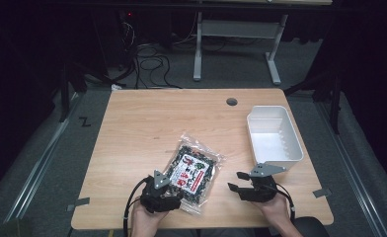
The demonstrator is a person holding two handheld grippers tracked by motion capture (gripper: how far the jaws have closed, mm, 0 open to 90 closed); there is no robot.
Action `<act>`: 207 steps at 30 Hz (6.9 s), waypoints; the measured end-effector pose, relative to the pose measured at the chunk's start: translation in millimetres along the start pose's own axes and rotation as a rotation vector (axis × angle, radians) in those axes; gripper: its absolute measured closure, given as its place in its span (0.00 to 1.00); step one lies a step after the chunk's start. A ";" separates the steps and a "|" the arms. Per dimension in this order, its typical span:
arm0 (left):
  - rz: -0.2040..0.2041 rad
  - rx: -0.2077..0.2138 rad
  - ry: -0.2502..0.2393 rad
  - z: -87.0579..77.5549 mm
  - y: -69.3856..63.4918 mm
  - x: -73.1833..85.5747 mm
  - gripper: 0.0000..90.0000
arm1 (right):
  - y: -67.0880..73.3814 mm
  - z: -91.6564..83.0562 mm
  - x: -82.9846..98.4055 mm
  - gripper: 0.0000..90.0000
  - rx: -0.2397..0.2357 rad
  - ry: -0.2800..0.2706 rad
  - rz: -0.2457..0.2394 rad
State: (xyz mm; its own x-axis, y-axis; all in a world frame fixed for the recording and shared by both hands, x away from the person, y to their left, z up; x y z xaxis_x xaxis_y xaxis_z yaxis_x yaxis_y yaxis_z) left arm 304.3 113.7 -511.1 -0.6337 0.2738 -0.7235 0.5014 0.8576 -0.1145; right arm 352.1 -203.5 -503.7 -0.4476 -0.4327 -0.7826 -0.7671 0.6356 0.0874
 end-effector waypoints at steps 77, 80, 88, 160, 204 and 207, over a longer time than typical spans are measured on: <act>0.058 0.011 0.156 46.6 16.1 -25.5 0.17 | -2.0 1.7 -0.6 0.41 0.075 -0.033 -0.010; 0.069 0.023 0.158 45.7 16.1 -24.7 0.17 | -3.3 2.8 -2.3 0.39 0.078 -0.021 0.012; 0.100 0.052 0.155 43.6 13.5 -22.0 0.17 | -4.5 5.6 -6.7 0.38 0.071 0.095 0.021; 0.122 0.092 0.113 50.8 4.6 -24.1 0.21 | -23.2 60.1 -33.2 0.84 -0.022 0.279 0.056; 0.055 0.045 -0.037 38.0 17.6 -32.4 0.34 | -15.5 -3.8 -92.6 0.99 0.096 0.101 -0.132; 0.045 0.052 -0.044 39.5 19.1 -35.0 0.35 | -15.5 -12.7 -96.2 0.99 0.104 0.099 -0.143</act>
State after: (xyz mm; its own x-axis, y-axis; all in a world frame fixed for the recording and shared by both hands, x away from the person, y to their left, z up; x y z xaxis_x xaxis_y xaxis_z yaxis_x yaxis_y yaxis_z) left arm 359.3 103.3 -514.8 -0.5840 0.2914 -0.7577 0.5597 0.8205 -0.1159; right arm 401.3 -179.8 -422.0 -0.3844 -0.5805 -0.7178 -0.7766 0.6238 -0.0886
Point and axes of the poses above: each handheld gripper's, and its own axes: z roughly forward along the jaws, x roughly out of its underside, y roughly to its left, the point moved 1 cm from there along z, roughly forward along the jaws, and after that the axes turned 2 degrees about -y, right-handed, at the moved point
